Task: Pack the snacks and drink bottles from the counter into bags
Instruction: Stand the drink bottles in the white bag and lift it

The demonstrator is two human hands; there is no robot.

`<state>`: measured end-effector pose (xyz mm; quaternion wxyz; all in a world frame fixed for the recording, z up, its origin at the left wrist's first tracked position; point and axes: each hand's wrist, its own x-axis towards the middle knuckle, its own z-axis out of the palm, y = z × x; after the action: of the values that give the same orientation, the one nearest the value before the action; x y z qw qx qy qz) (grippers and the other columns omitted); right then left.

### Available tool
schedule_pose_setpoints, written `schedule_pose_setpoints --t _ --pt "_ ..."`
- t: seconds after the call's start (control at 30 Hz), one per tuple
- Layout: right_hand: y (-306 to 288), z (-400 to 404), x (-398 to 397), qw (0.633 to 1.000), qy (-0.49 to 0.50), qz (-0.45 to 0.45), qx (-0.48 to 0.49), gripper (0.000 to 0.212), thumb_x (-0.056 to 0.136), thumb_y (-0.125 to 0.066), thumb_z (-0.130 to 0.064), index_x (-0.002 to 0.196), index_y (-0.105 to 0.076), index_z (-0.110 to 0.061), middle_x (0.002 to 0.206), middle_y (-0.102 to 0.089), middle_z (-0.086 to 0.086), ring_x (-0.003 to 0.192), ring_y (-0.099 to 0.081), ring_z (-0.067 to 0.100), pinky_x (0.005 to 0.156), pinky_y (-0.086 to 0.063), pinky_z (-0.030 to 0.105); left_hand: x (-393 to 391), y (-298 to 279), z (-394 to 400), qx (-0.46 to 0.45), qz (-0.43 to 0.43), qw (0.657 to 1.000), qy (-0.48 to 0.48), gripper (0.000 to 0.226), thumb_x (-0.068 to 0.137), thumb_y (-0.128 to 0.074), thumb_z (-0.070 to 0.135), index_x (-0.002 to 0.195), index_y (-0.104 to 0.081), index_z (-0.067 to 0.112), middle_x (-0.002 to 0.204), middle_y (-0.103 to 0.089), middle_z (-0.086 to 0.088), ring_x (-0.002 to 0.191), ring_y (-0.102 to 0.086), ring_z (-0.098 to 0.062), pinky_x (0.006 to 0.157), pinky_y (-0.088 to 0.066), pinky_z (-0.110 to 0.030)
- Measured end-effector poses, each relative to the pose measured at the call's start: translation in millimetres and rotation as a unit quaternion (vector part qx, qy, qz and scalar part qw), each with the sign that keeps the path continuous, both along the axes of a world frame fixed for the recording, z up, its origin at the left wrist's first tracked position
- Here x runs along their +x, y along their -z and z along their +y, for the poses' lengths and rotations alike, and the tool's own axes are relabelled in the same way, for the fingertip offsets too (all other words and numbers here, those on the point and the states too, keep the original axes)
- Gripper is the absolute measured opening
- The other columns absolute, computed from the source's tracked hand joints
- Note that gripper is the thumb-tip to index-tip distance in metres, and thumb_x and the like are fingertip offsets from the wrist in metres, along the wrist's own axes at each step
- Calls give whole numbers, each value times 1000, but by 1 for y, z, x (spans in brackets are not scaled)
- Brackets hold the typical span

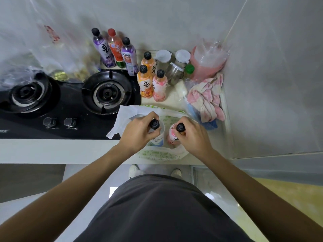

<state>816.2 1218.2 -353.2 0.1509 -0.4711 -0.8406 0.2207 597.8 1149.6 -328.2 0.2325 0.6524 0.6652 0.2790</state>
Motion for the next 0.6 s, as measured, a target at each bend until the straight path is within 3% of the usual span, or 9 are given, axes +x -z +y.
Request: schedule_pose_setpoints --t 0.13,0.33,0.6 --pt "4 14 -1 1000 -2 2 21 24 94 -68 -31 92 -51 -14 85 -61 0 70 -59 25 56 -40 34 4 7 7 -22 -2 1000 2 27 85 -64 41 101 -50 24 72 -57 2 62 -53 -21 56 -49 -47" --pt "6 34 -1 999 22 6 37 26 94 -71 -27 94 -51 -11 84 -60 4 70 -60 27 57 -49 42 5 11 8 -33 -11 999 -4 26 87 -71 32 102 -52 21 69 -63 -3 60 -58 -25 57 -50 -46" --pt "8 36 -6 999 -3 -8 46 27 96 -69 -30 96 -50 -11 86 -60 3 69 -61 27 54 -48 39 0 18 -17 -43 -9 999 6 25 87 -72 30 104 -55 22 65 -54 10 57 -52 -13 55 -45 -34"
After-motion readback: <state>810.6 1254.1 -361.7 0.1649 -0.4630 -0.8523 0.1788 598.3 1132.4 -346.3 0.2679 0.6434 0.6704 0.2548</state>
